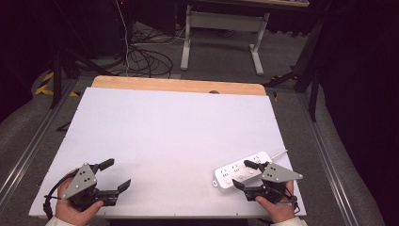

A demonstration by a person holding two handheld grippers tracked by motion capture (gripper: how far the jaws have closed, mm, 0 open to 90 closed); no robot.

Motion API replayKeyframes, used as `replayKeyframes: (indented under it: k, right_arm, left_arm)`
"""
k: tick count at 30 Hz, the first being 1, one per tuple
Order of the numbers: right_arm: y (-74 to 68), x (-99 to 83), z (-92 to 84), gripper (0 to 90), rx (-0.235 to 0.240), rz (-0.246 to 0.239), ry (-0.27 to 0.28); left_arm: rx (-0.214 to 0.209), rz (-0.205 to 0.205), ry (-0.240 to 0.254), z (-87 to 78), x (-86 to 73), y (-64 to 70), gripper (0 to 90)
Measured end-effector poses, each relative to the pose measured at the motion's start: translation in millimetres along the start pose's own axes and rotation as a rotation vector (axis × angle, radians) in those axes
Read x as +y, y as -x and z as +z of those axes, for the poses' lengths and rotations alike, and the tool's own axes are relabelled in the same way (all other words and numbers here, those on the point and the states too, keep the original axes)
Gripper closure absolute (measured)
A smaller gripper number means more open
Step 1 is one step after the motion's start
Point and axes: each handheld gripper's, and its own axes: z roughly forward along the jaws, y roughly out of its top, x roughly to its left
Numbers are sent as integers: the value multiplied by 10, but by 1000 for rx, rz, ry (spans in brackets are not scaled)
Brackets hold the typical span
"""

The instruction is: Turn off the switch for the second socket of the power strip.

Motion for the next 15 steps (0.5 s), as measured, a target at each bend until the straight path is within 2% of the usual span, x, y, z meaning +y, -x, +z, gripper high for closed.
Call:
replayKeyframes:
  k: [7, 15]
  right_arm:
    - [-1, 1, -3, 228, 4, -1, 4]
    - [-5, 5, 1, 230, 7, 0, 6]
  left_arm:
    - [10, 16, 1, -2, 7, 8, 140]
    - [16, 14, -1, -14, 7, 9, 140]
